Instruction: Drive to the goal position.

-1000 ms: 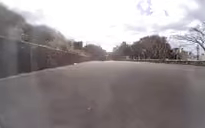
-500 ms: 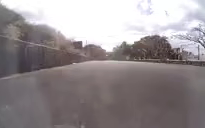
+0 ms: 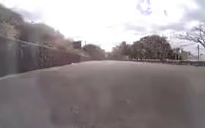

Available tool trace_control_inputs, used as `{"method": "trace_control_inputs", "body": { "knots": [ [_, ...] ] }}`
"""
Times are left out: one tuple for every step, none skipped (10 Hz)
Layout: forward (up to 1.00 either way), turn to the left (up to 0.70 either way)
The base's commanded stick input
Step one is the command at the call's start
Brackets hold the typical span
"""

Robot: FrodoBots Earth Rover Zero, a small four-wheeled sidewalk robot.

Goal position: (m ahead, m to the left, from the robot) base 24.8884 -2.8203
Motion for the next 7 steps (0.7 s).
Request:
{"method": "trace_control_inputs", "body": {
  "knots": [
    [0.7,0.0],
    [0.7,0.0],
    [0.7,0.0],
    [0.7,0.0],
    [0.7,0.0],
    [0.7,0.0],
    [0.7,0.0]
  ]
}}
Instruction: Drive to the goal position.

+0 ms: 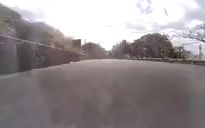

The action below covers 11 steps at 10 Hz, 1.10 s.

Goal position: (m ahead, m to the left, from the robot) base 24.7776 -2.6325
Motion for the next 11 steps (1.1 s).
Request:
{"method": "trace_control_inputs", "body": {
  "knots": [
    [0.7,0.0],
    [0.7,0.0],
    [0.7,0.0],
    [0.7,0.0],
    [0.7,0.0],
    [0.7,0.0],
    [0.7,0.0],
    [0.7,0.0],
    [0.7,0.0],
    [0.7,0.0],
    [0.7,0.0]
  ]
}}
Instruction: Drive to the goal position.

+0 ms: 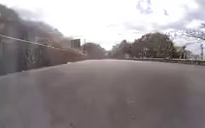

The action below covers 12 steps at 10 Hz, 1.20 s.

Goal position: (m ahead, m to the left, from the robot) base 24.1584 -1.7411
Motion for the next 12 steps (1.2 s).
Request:
{"method": "trace_control_inputs", "body": {
  "knots": [
    [0.7,0.0],
    [0.7,0.0],
    [0.7,0.0],
    [0.7,0.0],
    [0.7,0.0],
    [0.7,0.0],
    [0.7,0.0],
    [0.7,0.0],
    [0.7,0.0],
    [0.7,0.0],
    [0.7,0.0],
    [0.7,0.0]
  ]
}}
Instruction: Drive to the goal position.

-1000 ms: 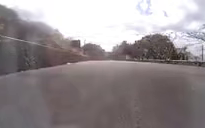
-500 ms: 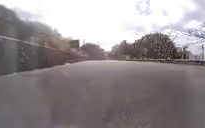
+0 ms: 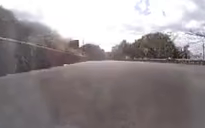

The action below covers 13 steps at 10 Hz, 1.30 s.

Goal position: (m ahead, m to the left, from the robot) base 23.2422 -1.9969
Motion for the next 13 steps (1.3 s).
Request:
{"method": "trace_control_inputs", "body": {
  "knots": [
    [0.7,0.0],
    [0.7,0.0],
    [0.7,0.0],
    [0.7,0.0],
    [0.7,0.0],
    [0.7,0.0],
    [0.7,0.0],
    [0.7,0.0],
    [0.7,0.0],
    [0.7,0.0],
    [0.7,0.0],
    [0.7,0.0],
    [0.7,0.0]
  ]
}}
